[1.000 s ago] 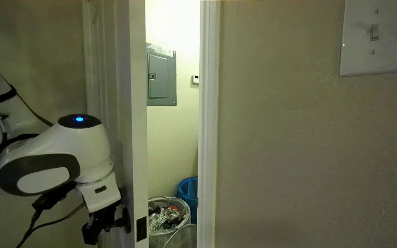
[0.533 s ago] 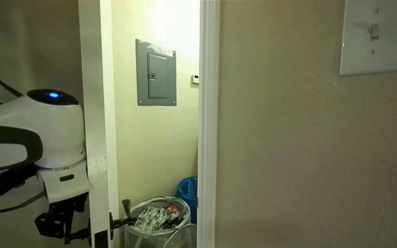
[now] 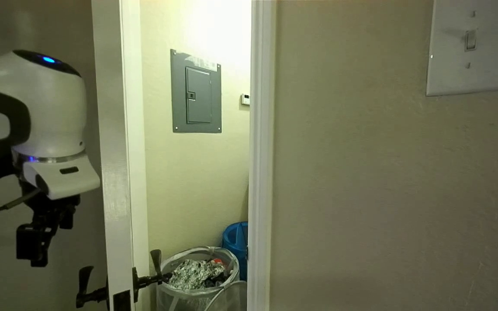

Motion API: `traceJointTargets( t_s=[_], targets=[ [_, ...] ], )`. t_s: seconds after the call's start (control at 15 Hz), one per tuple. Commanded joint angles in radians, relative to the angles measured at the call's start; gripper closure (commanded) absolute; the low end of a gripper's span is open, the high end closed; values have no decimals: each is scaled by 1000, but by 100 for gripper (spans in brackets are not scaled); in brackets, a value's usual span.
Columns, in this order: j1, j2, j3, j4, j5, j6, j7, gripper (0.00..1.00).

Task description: Open the door.

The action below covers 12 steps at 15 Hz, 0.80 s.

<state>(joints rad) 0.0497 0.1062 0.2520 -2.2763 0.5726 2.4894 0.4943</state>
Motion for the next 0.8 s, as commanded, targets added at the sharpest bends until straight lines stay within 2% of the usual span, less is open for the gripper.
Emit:
traceJointTargets(
  t_s=[0.0,0.2,0.47,0.53,0.6,0.73],
  targets=[
    [38,-89,-36,-19,-24,-82,-153,0],
    [44,-146,-53,-33,-75,-205,-260,0],
    [42,-199,-80,-24,-221,-405,-349,0],
    [43,-206,-85,-19,-260,-432,-361,0],
    [50,-154,-82,2,-209,-371,-328,0],
    [49,-172,-87,2,-241,-404,-341,0]
  ],
)
